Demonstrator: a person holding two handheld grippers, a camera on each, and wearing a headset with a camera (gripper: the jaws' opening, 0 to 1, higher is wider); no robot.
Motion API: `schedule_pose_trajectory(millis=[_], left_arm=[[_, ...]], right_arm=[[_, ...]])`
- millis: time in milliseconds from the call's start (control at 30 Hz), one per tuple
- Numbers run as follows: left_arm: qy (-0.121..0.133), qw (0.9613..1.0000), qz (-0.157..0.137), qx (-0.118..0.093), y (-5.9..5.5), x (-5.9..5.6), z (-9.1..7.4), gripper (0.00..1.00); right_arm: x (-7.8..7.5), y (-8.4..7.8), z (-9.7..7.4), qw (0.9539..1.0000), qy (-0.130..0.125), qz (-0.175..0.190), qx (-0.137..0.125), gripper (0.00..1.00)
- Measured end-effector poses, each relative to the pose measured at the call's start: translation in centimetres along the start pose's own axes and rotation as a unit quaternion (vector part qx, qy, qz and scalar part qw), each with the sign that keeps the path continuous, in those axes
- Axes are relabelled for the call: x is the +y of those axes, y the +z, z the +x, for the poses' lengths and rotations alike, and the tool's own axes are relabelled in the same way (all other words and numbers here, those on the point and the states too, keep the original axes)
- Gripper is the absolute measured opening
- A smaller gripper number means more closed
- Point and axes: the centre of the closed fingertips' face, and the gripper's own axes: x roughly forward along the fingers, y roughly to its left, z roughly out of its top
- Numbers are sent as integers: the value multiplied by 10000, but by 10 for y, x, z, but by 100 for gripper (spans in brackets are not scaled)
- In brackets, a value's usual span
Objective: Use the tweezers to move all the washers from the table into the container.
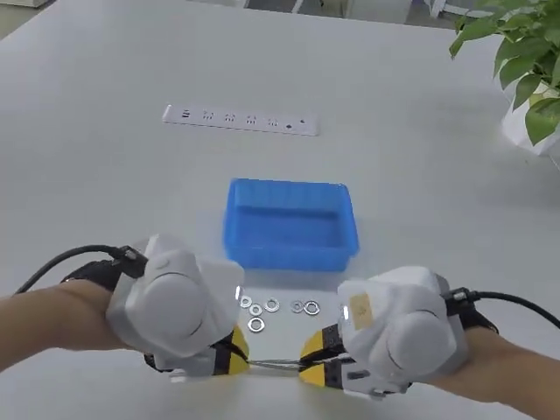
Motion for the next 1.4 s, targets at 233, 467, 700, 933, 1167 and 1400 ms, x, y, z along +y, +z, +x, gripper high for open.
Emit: schedule_pose_trajectory(millis=[233, 467, 700, 933, 1167, 1400], left_arm=[[113, 9994, 322, -39, 12, -4, -26, 5], [148, 9981, 604, 1, 33, -6, -30, 5], [150, 9970, 547, -532, 70, -7, -33, 5], [195, 9930, 575, -1015, 101, -11, -29, 5], [147, 9899, 631, -1259, 117, -14, -21, 5], [224, 9896, 500, -1333, 119, -9, -14, 5]], right_arm=[[2, 15, -2, 9984, -342, 180, -425, 7], [3, 13, -12, 9956, -494, 304, -737, 8], [4, 6, -29, 9905, -706, 557, -1041, 8], [4, 2, -38, 9894, -747, 547, -1119, 9], [5, 0, -39, 9912, -687, 437, -1048, 10], [4, -1, -37, 9926, -605, 321, -998, 8]])
